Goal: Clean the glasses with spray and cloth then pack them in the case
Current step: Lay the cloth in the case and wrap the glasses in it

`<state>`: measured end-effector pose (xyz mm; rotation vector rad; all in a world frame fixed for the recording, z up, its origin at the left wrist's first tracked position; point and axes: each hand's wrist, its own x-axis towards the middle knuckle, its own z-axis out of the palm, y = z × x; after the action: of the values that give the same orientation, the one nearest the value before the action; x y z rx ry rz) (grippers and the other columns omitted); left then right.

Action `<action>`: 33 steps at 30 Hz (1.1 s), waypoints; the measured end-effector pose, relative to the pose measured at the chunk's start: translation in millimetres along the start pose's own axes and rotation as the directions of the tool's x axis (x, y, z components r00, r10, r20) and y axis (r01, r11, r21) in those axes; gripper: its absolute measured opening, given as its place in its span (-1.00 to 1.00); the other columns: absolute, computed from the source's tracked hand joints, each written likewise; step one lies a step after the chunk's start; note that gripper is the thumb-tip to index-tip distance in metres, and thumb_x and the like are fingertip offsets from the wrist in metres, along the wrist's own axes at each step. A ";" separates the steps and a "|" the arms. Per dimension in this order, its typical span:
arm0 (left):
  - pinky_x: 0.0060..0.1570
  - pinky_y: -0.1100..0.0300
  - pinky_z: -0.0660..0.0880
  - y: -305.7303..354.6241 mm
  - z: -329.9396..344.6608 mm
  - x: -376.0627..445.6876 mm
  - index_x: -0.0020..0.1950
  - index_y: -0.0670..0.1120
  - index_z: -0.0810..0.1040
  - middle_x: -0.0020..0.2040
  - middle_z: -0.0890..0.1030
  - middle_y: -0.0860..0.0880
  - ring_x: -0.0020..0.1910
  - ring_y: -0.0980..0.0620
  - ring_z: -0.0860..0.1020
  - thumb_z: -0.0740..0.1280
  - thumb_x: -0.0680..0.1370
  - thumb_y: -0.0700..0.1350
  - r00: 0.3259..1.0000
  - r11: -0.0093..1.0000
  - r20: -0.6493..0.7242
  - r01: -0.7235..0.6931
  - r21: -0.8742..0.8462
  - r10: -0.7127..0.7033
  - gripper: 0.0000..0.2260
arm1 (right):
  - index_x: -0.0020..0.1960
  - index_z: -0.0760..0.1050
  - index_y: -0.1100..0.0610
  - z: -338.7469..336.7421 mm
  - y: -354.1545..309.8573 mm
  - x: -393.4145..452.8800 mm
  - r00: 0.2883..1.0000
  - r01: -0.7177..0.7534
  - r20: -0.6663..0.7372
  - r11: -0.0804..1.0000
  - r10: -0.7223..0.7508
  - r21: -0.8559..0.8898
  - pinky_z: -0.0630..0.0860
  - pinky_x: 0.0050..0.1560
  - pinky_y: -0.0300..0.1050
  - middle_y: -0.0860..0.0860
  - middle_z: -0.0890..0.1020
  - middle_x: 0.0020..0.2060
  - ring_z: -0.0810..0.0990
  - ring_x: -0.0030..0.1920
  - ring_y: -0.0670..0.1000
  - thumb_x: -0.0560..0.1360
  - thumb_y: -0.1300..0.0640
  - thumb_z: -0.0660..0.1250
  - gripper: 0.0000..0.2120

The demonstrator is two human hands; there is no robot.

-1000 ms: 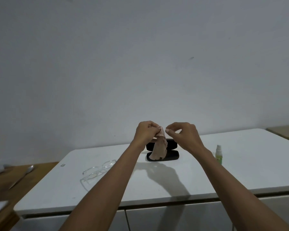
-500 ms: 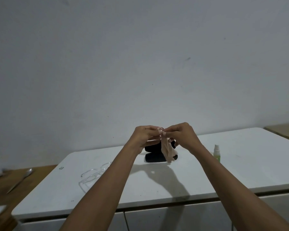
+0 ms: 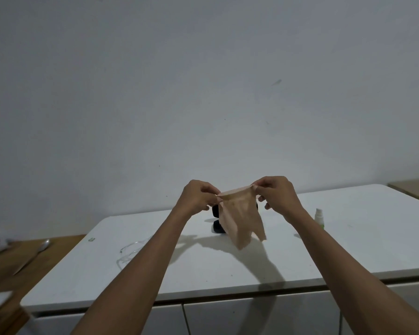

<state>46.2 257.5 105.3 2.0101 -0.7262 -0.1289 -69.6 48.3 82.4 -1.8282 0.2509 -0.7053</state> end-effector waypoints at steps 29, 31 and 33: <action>-0.28 0.16 0.50 -61.7 11.1 -9.4 -0.15 -0.21 0.70 -0.31 0.70 -0.04 -0.34 0.04 0.56 0.51 0.46 -0.27 0.987 0.997 0.159 -0.014 0.077 0.002 -0.98 | -0.21 0.68 0.14 -5.0 49.2 1.6 0.914 -0.129 0.326 0.935 0.242 -0.331 0.50 -0.35 -0.15 0.11 0.73 -0.21 0.55 -0.28 -0.02 0.47 0.34 0.40 -0.84; -0.25 0.12 0.49 -75.0 18.5 -24.1 -0.17 -0.22 0.71 -0.30 0.71 -0.08 -0.33 0.00 0.56 0.51 0.45 -0.28 0.965 0.991 0.260 0.004 0.137 -0.040 -0.98 | -0.21 0.69 0.14 -4.1 56.1 -10.0 0.848 -0.125 0.418 0.890 0.325 -0.438 0.51 -0.36 -0.17 0.13 0.72 -0.20 0.55 -0.28 -0.02 0.46 0.36 0.39 -0.81; -0.25 0.13 0.50 -83.3 24.7 -37.8 -0.19 -0.17 0.73 -0.33 0.69 -0.02 -0.34 0.03 0.55 0.53 0.42 -0.25 0.941 0.977 0.326 0.014 0.215 -0.085 -0.98 | -0.14 0.73 0.17 -3.3 59.6 -21.3 0.798 -0.112 0.460 0.846 0.389 -0.522 0.53 -0.37 -0.18 0.13 0.72 -0.21 0.55 -0.28 -0.03 0.45 0.36 0.40 -0.84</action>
<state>42.8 289.4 16.1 2.2373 -0.9336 -0.4495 -78.8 34.0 21.2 -2.3198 0.2969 0.1251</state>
